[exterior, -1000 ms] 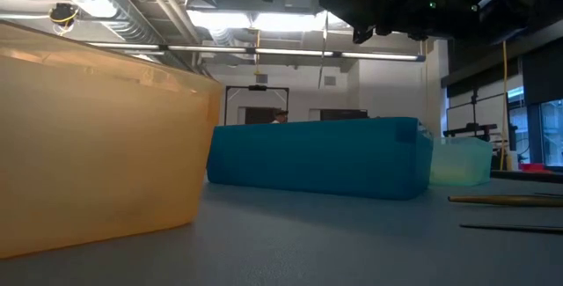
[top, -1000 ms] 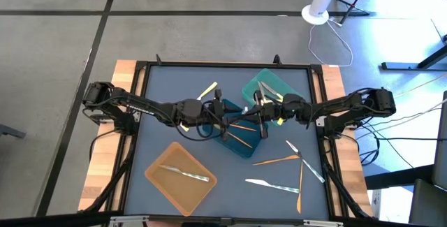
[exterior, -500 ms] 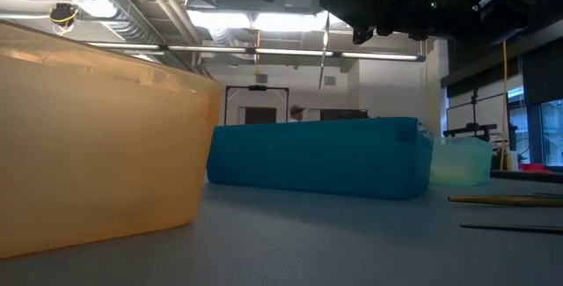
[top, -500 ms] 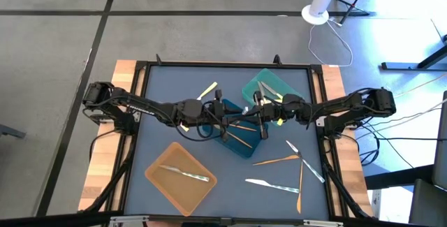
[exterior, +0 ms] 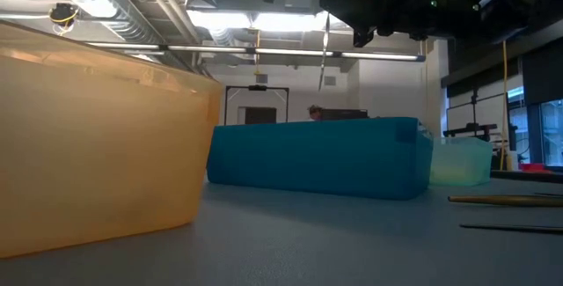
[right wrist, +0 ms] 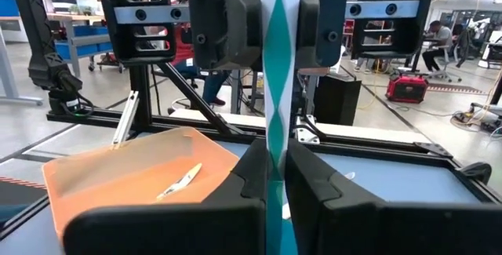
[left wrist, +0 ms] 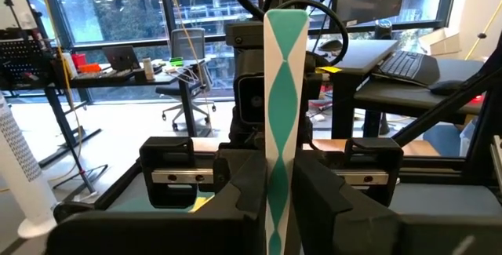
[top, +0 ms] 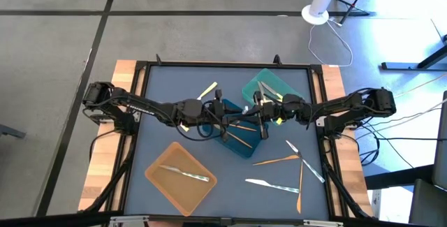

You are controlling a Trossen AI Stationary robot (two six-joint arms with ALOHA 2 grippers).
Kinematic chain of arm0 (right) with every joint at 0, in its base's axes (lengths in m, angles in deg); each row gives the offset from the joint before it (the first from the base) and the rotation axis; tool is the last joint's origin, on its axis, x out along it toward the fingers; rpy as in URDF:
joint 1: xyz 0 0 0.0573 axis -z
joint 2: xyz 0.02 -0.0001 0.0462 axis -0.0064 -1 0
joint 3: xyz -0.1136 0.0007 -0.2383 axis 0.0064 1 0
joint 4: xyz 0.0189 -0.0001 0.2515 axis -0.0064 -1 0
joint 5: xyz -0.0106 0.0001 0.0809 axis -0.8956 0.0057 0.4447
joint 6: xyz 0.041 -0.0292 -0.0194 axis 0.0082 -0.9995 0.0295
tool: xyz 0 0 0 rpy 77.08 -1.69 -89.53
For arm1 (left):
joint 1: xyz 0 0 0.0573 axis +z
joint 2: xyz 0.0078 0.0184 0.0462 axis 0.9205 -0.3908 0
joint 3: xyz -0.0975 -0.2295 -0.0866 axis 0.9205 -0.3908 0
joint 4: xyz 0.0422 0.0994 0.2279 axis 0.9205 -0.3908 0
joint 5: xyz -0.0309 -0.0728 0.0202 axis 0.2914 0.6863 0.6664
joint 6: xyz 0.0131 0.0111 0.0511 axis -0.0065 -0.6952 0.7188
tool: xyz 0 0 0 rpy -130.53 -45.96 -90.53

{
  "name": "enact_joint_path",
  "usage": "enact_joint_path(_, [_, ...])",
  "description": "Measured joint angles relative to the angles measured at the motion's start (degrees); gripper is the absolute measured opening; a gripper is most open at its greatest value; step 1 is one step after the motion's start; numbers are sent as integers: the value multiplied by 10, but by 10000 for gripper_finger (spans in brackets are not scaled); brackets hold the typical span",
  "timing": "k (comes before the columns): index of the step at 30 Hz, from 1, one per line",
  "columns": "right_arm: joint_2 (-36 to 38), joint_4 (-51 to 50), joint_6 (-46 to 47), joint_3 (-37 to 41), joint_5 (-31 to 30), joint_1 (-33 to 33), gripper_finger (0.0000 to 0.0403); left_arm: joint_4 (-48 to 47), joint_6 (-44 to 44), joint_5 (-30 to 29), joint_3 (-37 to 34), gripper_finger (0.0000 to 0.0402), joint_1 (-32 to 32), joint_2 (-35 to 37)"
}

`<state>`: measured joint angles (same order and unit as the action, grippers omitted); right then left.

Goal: Sort silverware by color (type)
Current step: Put the right blue knife into the orange bin

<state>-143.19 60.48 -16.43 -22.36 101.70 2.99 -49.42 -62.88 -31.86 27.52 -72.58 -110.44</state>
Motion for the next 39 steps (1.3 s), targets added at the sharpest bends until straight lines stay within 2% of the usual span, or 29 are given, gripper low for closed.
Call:
enact_joint_path(4, [0, -3, 2, 0, 0, 0, 48, 4, 0, 0, 0, 38, 0, 0])
enact_joint_path(12, [0, -2, 3, 0, 0, 0, 157, 3, 0, 0, 0, 37, 0, 0])
enact_joint_path(17, [0, -1, 3, 0, 4, 0, 194, 2, 0, 0, 0, 37, -2, 0])
enact_joint_path(23, [25, -20, 3, 0, 21, 0, 205, -5, 1, 9, 0, 37, -2, 6])
enact_joint_path(32, [111, -148, 3, 0, 21, 0, 205, -91, -16, 15, 0, 37, -6, 60])
enact_joint_path(39, [186, -255, 3, 0, 14, 0, 205, -195, -116, 92, 0, 37, -14, 129])
